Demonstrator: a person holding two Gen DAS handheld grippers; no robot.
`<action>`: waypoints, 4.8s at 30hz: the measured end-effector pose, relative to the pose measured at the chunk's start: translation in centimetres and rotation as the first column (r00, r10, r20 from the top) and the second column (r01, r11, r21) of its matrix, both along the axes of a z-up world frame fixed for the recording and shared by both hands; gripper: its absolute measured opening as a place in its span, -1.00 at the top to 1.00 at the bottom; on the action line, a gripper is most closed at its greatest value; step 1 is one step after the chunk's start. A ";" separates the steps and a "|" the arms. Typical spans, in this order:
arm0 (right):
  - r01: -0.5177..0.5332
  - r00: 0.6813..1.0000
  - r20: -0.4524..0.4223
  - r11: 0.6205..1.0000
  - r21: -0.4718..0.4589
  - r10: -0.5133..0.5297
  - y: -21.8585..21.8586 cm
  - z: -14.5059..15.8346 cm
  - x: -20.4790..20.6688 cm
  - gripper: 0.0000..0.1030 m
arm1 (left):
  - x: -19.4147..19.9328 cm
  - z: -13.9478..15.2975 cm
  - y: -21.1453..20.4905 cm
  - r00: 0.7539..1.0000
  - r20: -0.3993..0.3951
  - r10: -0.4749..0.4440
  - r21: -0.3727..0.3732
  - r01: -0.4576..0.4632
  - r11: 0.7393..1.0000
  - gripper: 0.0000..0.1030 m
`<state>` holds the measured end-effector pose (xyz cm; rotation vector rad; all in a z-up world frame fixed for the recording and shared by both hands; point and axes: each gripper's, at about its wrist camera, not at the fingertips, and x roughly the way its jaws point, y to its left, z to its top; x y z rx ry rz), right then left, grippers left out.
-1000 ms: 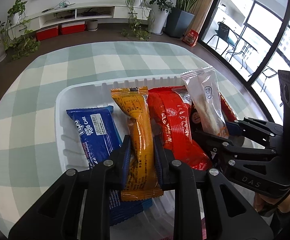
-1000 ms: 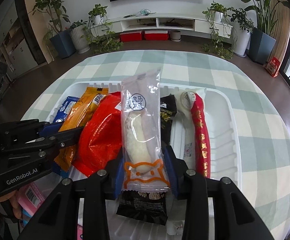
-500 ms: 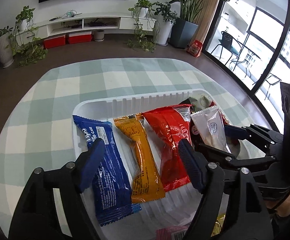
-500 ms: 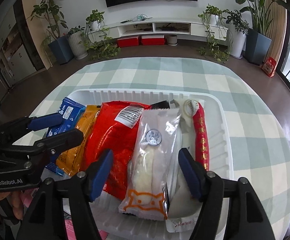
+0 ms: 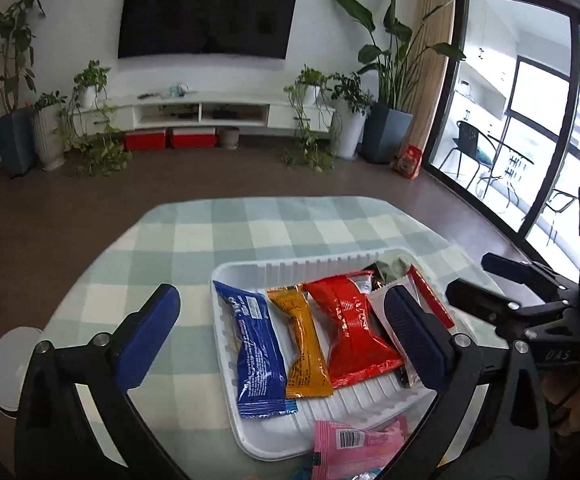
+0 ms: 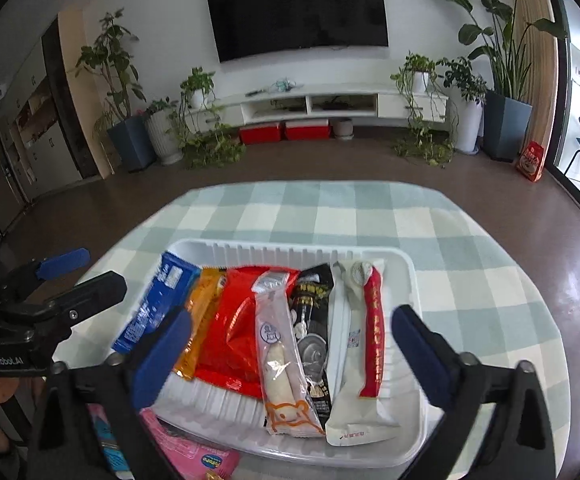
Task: Organize snacks
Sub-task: 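Move both open tools back toward the remaining snacks on the table, then grasp the green-edged clear packet with the left tool while the right tool grasps the red-white biscuit packet, then carry the green-edged packet and red-white biscuit packet over the tray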
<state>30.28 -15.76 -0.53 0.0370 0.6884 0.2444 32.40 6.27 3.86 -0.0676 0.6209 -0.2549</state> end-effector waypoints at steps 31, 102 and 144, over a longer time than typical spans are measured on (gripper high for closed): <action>-0.142 0.990 -0.019 0.990 -0.012 0.141 -1.9 -1.0 -23.3 -1.00 | -27.2 -4.4 1.2 0.999 -0.045 -0.011 -0.007 0.011 1.000 -0.99; -0.100 0.945 -0.320 0.989 -0.105 0.062 4.2 -8.6 -17.1 -0.24 | -21.5 -10.6 -3.1 0.872 -0.435 -0.225 0.088 0.290 0.953 0.35; 0.099 0.971 -0.229 0.991 0.096 -0.075 -7.5 -3.0 -15.8 0.35 | -14.7 -1.7 1.3 0.950 -0.236 -0.203 -0.093 0.186 0.978 0.50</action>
